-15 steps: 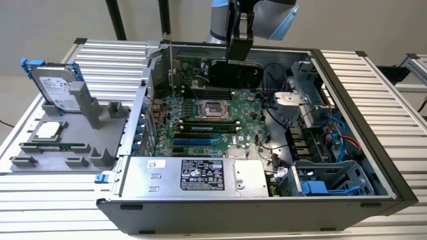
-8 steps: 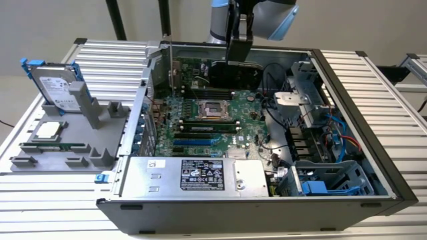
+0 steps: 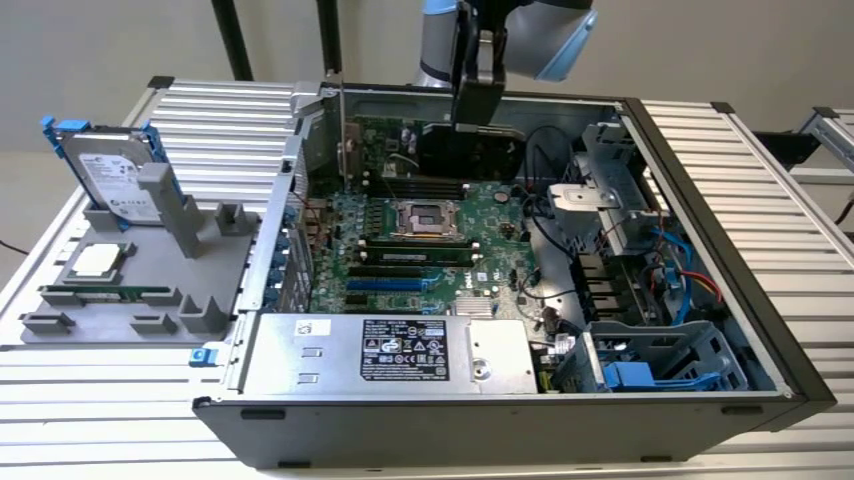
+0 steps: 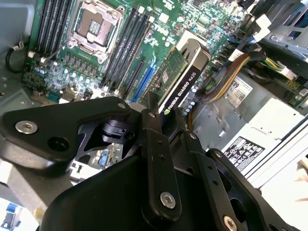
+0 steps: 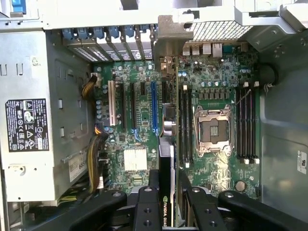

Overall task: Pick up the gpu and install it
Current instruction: 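Insert the gpu into the slot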

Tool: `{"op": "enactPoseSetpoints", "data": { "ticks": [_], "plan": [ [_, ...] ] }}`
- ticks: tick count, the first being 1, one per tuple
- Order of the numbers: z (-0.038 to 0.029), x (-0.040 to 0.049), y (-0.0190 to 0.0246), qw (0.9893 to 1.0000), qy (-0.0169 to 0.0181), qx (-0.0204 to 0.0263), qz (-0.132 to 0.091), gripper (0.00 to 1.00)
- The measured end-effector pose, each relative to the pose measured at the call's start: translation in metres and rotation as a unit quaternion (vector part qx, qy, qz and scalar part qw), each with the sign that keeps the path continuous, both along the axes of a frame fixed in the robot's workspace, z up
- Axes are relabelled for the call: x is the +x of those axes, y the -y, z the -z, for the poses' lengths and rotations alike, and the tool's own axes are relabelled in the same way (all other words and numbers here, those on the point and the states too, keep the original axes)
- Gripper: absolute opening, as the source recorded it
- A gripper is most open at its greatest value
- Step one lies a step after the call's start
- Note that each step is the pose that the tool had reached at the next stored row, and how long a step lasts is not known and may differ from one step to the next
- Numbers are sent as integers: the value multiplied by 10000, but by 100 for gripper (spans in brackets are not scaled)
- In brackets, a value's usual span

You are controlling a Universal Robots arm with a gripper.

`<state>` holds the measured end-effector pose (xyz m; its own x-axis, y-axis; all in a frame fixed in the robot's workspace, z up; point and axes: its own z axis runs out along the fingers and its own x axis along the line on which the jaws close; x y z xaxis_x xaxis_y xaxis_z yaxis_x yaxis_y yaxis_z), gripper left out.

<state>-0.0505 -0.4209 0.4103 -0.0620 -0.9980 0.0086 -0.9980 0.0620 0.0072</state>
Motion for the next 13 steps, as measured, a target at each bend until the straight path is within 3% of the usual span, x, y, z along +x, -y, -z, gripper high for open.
{"op": "enactPoseSetpoints", "data": {
  "ticks": [13],
  "plan": [
    [67,0,-3,10000,0,-28,0,0]
  ]
}}
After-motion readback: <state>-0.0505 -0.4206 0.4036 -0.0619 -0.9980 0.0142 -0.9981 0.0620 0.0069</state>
